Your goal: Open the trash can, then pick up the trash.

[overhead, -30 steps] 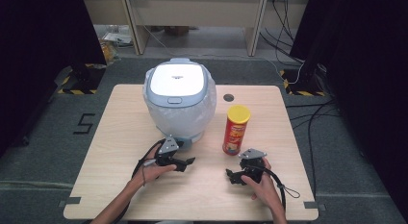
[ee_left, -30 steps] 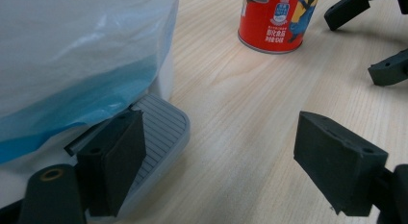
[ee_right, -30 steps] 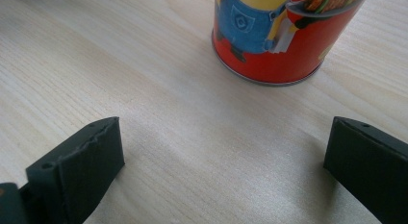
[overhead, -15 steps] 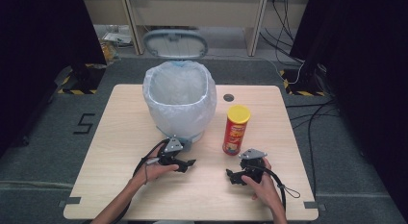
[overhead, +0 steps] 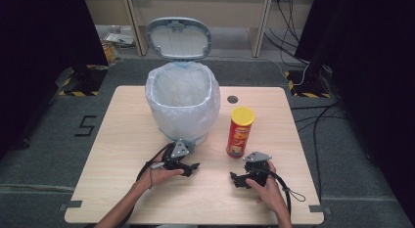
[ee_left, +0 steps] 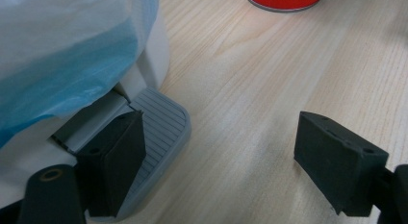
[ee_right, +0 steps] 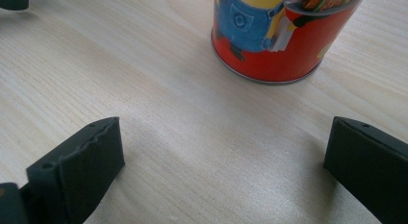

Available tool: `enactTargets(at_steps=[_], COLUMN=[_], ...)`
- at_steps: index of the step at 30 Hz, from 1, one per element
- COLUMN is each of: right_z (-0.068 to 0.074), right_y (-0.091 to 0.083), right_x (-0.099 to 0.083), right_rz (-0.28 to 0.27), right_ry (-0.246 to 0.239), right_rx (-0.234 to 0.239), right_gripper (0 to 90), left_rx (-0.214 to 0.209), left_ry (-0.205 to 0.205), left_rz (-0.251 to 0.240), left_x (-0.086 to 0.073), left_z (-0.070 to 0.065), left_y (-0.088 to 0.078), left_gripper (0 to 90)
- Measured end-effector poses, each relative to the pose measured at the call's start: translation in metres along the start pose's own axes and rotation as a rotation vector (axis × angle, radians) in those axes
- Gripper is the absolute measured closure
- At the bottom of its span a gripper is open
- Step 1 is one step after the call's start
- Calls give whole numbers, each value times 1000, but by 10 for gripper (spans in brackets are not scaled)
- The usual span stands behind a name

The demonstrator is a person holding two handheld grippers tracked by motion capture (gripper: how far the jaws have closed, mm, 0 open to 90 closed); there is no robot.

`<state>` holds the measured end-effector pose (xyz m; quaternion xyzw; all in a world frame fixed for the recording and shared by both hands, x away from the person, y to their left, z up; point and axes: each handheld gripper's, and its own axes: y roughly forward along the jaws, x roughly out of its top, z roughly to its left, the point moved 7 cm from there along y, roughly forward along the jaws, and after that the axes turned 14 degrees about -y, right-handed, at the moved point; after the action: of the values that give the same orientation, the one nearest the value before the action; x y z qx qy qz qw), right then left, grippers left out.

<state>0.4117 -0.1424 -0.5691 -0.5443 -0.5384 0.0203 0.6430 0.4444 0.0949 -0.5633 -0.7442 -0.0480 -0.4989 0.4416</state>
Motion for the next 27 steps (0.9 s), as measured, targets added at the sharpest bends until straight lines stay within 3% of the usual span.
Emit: enactTargets(at_steps=[7,13,14,15,17,19,20,26,27], right_z=[0,-1,-4,-7,-10,-10,-11,-22,-26], right_y=[0,0,-1,-4,-7,-8,-15,-24,-25], right_x=[0,0,0,2,6,8,15,24,29], right_rz=[-1,-7,-18,-43,-76,-99,-171,-246,-266], right_ry=[1,-4,-7,4,-4,1,6,42,29], right_rx=[-2,-1,-11,-29,-48,-49,-43,-99,-117], right_gripper=[4,34,84,223,122,142,168,155,155], left_rx=[26,25,25,25,27,26,27,31,31], left_ry=[42,42,42,42,42,42,42,44,46], left_rz=[18,18,18,18,14,14,14,9,9], left_x=[-1,-1,-1,-1,-1,-1,-1,-1,-1], left_z=[-2,-2,-2,-2,-2,-2,-2,-2,-2], left_y=[1,1,0,1,1,1,1,1,1], left_gripper=[178,175,175,175,174,174,174,175,174])
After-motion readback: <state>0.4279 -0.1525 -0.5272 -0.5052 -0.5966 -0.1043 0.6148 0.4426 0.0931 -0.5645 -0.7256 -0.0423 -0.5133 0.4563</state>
